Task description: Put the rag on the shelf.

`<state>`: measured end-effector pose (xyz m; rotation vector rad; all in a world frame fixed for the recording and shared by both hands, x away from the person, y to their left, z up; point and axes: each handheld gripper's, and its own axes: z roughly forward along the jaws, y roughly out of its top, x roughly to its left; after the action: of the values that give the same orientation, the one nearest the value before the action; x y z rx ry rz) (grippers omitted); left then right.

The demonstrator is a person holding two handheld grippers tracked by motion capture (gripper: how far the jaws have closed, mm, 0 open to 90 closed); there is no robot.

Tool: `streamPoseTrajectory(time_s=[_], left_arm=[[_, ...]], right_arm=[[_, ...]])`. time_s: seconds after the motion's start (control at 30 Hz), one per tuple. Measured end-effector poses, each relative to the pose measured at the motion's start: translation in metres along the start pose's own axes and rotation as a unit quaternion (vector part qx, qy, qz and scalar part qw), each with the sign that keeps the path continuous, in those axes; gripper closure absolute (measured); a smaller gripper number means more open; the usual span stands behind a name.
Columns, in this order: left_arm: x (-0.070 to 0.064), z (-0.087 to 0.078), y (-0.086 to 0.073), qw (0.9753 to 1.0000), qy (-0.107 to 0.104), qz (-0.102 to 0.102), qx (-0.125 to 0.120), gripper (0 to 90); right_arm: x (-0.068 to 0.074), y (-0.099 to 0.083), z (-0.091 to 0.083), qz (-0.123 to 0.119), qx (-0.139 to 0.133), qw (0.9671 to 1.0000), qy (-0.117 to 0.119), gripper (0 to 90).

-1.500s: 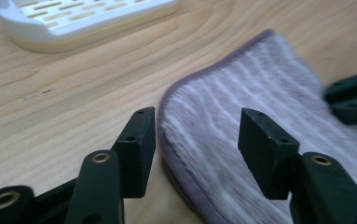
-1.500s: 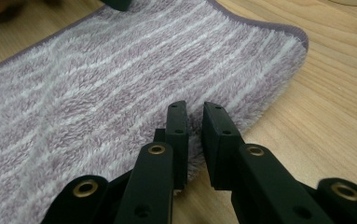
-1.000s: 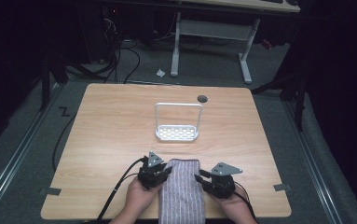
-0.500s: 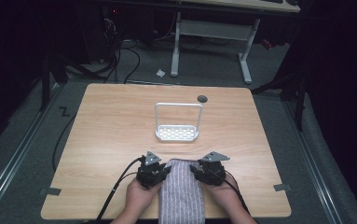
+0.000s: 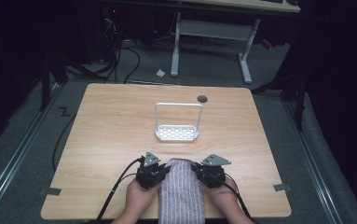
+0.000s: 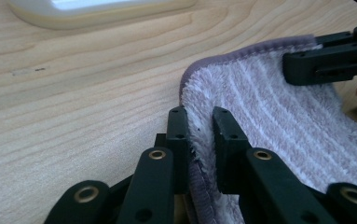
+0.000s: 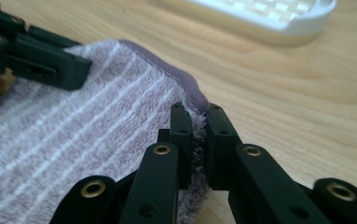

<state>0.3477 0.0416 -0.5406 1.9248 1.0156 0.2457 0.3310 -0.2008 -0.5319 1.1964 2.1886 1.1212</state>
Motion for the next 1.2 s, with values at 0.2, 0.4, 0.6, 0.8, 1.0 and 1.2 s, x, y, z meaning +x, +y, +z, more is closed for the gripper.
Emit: streamPoseTrajectory(time_s=[0.2,0.4,0.6,0.8,1.0,1.2], left_arm=[[-0.009,-0.011,0.000,0.9988,0.008,0.018,-0.045,78.7],[-0.020,-0.023,0.001,0.9946,0.016,0.042,-0.093,78.6],[-0.027,-0.034,0.003,0.9895,0.017,0.058,-0.131,78.6],[-0.029,-0.039,0.017,0.9863,0.024,0.071,-0.147,79.3],[-0.026,-0.041,0.035,0.9842,0.025,0.072,-0.160,79.7],[-0.024,-0.048,0.048,0.9799,0.026,0.063,-0.187,79.7]], right_arm=[[0.006,-0.001,-0.010,-0.019,-0.037,0.9990,-0.017,83.6],[0.012,0.000,-0.022,-0.029,-0.082,0.9957,-0.034,83.5],[0.015,0.003,-0.032,-0.039,-0.117,0.9913,-0.047,83.5],[0.019,0.013,-0.040,-0.043,-0.143,0.9874,-0.051,83.5],[0.013,0.029,-0.041,-0.041,-0.156,0.9854,-0.055,83.6],[0.011,0.048,-0.052,-0.048,-0.185,0.9793,-0.065,83.5]])
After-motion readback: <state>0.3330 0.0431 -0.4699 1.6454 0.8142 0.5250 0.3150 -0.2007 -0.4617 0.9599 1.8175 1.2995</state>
